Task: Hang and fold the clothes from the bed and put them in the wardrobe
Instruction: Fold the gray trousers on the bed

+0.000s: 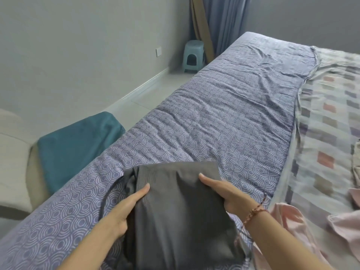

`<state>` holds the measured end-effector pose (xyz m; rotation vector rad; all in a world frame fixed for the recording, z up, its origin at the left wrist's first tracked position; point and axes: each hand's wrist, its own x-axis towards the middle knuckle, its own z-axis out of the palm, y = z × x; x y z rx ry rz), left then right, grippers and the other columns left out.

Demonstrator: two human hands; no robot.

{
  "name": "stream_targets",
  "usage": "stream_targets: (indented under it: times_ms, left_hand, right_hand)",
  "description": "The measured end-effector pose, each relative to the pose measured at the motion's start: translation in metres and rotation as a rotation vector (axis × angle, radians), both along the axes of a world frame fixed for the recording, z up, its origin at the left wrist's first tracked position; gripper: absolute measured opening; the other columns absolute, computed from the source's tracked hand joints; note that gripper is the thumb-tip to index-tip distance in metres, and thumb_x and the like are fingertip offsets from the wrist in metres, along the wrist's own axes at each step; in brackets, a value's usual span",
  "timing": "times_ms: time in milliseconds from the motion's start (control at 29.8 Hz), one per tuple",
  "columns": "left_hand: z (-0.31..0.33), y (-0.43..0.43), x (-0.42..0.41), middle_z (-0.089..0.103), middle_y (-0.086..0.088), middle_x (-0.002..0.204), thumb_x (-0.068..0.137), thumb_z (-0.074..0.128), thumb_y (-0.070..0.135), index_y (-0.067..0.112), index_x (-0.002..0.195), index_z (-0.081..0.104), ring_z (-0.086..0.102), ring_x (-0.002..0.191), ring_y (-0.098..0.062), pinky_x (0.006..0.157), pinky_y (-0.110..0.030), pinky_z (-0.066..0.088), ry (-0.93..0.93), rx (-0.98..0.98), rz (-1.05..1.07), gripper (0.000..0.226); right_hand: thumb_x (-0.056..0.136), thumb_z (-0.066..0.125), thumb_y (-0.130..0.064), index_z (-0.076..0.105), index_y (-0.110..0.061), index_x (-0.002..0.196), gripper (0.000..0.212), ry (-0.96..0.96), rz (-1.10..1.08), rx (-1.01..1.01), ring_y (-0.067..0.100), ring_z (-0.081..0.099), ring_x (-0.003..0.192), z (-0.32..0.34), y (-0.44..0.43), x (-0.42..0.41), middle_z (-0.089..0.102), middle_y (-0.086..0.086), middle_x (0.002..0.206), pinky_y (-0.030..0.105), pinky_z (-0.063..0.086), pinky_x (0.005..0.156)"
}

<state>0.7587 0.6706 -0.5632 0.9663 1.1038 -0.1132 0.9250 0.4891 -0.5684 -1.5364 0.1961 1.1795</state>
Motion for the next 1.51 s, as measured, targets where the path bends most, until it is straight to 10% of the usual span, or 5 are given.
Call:
stream_targets:
  times_ms: [470,839,1074,1175,1511]
  left_hand:
    - [0.121,-0.013,-0.032,0.073,-0.01,0.098,0.038,0.092,0.036,0.017,0.088,0.077,0.071,0.077,-0.019,0.056,-0.026,0.056,-0.319,0.127,-0.02,0.055]
    - [0.22,-0.149,-0.128,0.072,-0.015,0.094,0.071,0.073,0.022,0.001,0.099,0.071,0.071,0.076,-0.026,0.057,-0.03,0.055,-0.285,0.237,0.168,0.035]
    - [0.378,-0.24,-0.237,0.074,-0.006,0.09,0.061,0.074,0.03,0.019,0.071,0.078,0.072,0.074,-0.016,0.056,-0.025,0.055,-0.351,0.561,0.452,0.016]
    - [0.442,-0.29,-0.326,0.073,-0.005,0.097,0.03,0.094,0.037,0.021,0.084,0.077,0.071,0.085,-0.016,0.058,-0.02,0.055,-0.341,0.627,0.606,0.059]
    - [0.532,-0.45,-0.514,0.073,0.001,0.097,0.045,0.088,0.046,0.027,0.085,0.077,0.069,0.09,-0.011,0.075,-0.026,0.052,-0.169,0.982,1.249,0.047]
  right_hand:
    - [0.074,0.068,-0.018,0.065,-0.01,0.104,0.031,-0.309,0.093,0.365,0.015,0.07,0.07,0.115,-0.029,-0.018,0.073,0.006,0.085,0.023,0.055,0.058]
    - [0.077,0.074,-0.027,0.052,-0.028,0.123,0.051,-0.753,0.31,0.509,0.003,0.06,0.11,0.181,-0.135,-0.089,0.066,-0.016,0.113,0.026,0.046,0.097]
    - [0.08,0.068,-0.01,0.057,-0.031,0.11,0.038,-0.851,0.547,0.73,-0.005,0.064,0.093,0.348,-0.133,-0.147,0.069,-0.022,0.098,0.01,0.049,0.076]
    - [0.077,0.067,-0.018,0.058,-0.028,0.116,0.042,-0.789,0.827,0.859,0.005,0.065,0.101,0.416,-0.116,-0.223,0.07,-0.012,0.106,0.029,0.052,0.089]
    - [0.069,0.066,-0.027,0.06,-0.031,0.113,0.045,-0.654,1.435,1.332,0.0,0.064,0.099,0.537,-0.122,-0.466,0.07,-0.016,0.103,0.02,0.051,0.083]
